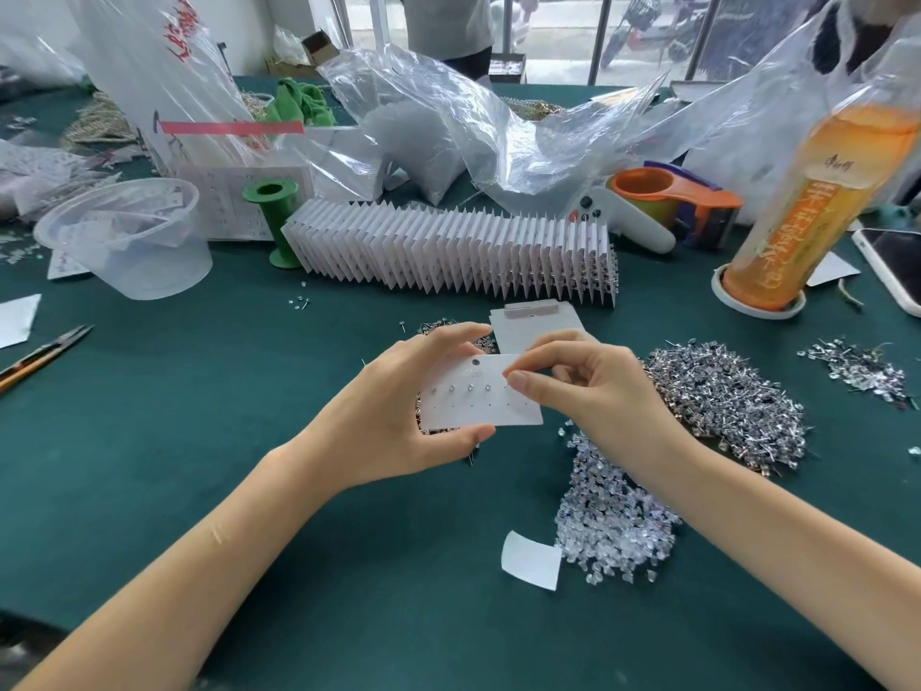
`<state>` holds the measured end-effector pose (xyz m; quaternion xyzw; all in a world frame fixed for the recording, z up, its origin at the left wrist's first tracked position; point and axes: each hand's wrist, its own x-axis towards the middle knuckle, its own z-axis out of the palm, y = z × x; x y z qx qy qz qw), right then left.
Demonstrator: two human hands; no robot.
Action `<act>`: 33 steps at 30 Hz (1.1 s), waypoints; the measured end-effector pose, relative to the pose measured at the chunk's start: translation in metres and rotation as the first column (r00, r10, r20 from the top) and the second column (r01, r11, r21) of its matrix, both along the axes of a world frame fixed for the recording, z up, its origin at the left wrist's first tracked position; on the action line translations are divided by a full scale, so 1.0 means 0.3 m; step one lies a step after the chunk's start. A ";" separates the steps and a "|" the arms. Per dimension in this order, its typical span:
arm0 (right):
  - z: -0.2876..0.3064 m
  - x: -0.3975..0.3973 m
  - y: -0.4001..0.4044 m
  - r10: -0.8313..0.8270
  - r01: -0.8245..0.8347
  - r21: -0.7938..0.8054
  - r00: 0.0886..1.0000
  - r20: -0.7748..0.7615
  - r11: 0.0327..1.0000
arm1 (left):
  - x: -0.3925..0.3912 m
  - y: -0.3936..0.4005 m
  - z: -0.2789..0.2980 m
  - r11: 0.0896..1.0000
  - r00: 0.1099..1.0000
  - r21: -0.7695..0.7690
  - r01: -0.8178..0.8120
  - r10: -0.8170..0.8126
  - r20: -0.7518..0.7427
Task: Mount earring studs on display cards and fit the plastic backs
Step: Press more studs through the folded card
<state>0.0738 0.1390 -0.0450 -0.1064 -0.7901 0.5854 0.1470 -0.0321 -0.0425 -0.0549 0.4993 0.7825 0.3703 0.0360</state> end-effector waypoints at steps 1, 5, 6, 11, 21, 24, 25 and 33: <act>0.001 0.001 -0.004 -0.007 0.007 0.003 1.000 0.007 1.000 | 0.000 -0.001 -0.001 1.000 1.000 0.000 0.002 -0.002 0.001; 0.001 0.001 -0.006 -0.034 0.034 0.000 0.999 0.022 0.999 | 0.000 -0.001 -0.001 1.000 1.000 -0.001 0.006 -0.006 0.009; 0.002 0.001 -0.005 -0.035 0.035 0.004 0.999 0.025 0.999 | -0.001 -0.001 -0.001 1.000 1.000 -0.002 0.007 -0.007 0.010; 0.000 -0.001 -0.004 -0.041 0.040 0.024 0.999 0.024 0.999 | -0.002 -0.002 -0.002 1.000 1.000 0.000 0.011 -0.011 0.015; -0.015 0.000 -0.002 -0.013 0.013 0.052 1.000 -0.001 0.999 | -0.005 -0.002 -0.005 1.000 1.000 -0.010 -0.001 0.002 0.020; -0.018 0.001 -0.002 0.016 -0.016 -0.027 1.000 -0.009 1.000 | -0.005 -0.003 -0.005 1.000 1.000 -0.009 0.002 -0.002 0.027; -0.017 0.002 0.000 0.013 -0.013 -0.036 1.000 -0.009 0.999 | -0.006 -0.003 -0.005 1.000 1.000 -0.009 0.002 -0.002 0.029; 0.034 0.021 0.016 -0.041 0.070 0.115 0.970 -0.238 0.991 | -0.033 -0.012 -0.011 0.999 0.998 -0.020 -0.050 0.050 0.029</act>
